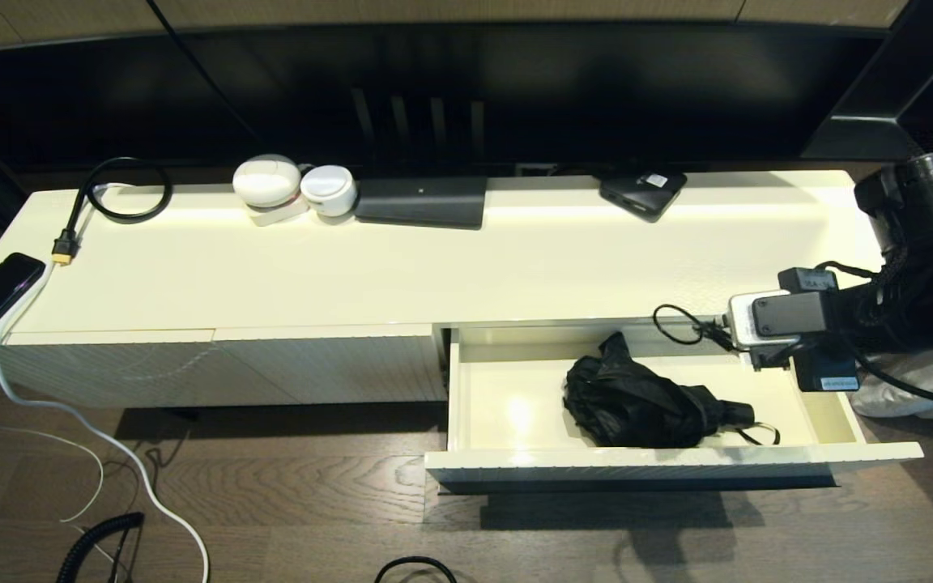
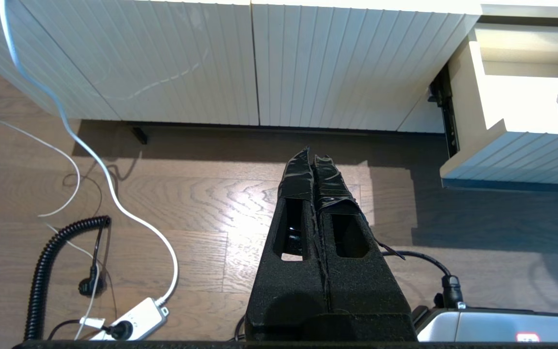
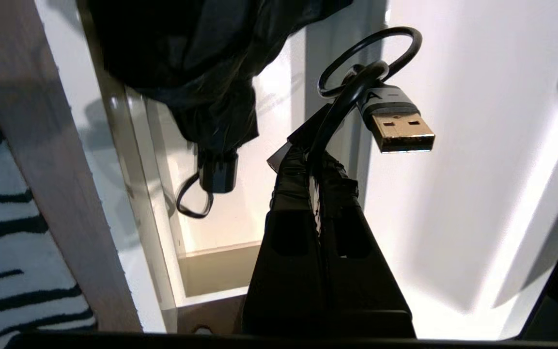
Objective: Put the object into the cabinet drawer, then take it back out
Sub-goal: Take the data cable out of the drawer and put it on the table
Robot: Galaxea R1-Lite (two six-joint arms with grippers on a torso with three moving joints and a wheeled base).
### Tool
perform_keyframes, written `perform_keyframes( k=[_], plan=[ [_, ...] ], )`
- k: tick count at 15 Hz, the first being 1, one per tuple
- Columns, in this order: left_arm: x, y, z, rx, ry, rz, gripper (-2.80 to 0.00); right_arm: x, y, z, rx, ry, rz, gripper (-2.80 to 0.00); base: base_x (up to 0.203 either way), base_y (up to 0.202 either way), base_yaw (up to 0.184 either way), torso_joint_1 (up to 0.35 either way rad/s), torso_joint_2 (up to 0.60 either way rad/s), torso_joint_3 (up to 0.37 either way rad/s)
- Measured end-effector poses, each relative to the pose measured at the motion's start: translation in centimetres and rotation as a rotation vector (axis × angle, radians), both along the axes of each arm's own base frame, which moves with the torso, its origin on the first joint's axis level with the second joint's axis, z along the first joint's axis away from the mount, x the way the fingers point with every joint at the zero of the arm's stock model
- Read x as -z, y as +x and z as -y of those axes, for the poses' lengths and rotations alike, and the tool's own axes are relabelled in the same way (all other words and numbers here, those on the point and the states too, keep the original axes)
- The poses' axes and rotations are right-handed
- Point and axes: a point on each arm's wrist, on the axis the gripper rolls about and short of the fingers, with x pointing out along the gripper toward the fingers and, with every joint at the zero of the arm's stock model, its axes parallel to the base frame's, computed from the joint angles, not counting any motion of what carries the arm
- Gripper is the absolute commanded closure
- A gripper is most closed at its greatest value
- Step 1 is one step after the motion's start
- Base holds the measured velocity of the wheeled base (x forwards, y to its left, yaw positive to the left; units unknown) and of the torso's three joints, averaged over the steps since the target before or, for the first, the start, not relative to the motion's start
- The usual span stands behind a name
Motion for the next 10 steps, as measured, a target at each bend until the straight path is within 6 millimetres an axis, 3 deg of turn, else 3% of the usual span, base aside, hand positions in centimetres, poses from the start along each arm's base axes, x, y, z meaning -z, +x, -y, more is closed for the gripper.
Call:
perform_keyframes(
  k=[5, 10],
  plan=[
    [0.0, 0.0, 0.0, 0.000, 0.000, 0.000, 0.00, -2.1, -1.6, -2.2, 0.069, 0.076, 0.109, 0.00, 0.000, 0.000, 0.000, 0.000, 0.00, 0.000],
    [0.0, 0.0, 0.0, 0.000, 0.000, 0.000, 0.00, -2.2, 0.6, -5.5, 0.095, 0.215, 0.167, 0.00, 0.000, 0.000, 0.000, 0.000, 0.00, 0.000]
  ],
)
